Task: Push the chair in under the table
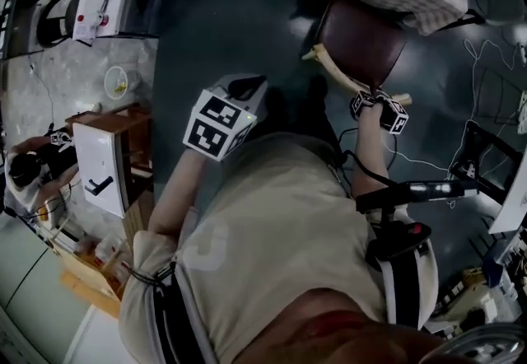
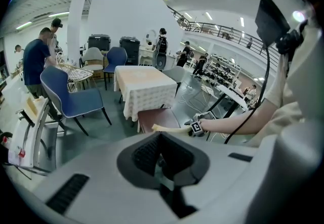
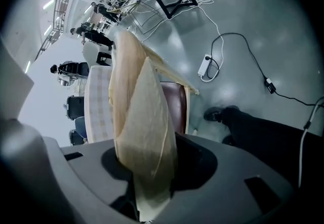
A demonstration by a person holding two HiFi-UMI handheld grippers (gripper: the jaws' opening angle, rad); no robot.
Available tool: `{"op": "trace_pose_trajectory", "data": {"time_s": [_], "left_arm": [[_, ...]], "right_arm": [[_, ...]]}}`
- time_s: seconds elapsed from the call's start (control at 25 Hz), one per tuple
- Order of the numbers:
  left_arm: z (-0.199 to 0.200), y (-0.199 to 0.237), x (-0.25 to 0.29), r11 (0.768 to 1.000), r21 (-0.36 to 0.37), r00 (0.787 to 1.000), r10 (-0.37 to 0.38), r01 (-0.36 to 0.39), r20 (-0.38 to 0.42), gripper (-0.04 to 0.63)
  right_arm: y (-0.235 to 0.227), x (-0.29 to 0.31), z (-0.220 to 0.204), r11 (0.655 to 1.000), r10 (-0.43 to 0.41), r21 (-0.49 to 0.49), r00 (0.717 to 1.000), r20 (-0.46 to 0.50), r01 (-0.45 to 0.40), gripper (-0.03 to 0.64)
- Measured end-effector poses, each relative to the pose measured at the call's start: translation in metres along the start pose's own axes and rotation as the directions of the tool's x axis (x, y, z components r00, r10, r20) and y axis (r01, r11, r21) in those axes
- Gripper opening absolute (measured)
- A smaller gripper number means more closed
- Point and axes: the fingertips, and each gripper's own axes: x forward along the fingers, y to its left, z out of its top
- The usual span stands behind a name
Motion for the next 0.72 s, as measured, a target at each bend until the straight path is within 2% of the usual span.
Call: {"op": "trace_pose_trajectory", "data": {"time_s": [0.32,0.52,0.72], "left_arm": [[0.004,-0.009,0.012,1.000,0.004,1.000,-0.024,0.024,-0.011,0.006],[0.005,-0.011,0.012,1.000,0.014,1.000,-0.018,0.019,-0.009,0.006],[0.006,-0.008,0.013,1.000,-0.007,1.000,0.005,-0.005,-0.005,0.006]], "right_arm": [[-0.001,0.003,0.005,1.000,0.001,-0.005,1.000,-0.014,-0.001,0.161],[0.000,0.003,0.013,1.000,-0.005,-0.016,1.000,-0.009,0.005,0.163],[0.002,0.005,0.016,1.000,-0.010,-0.017,1.000,-0.014,0.009,0.163]]}}
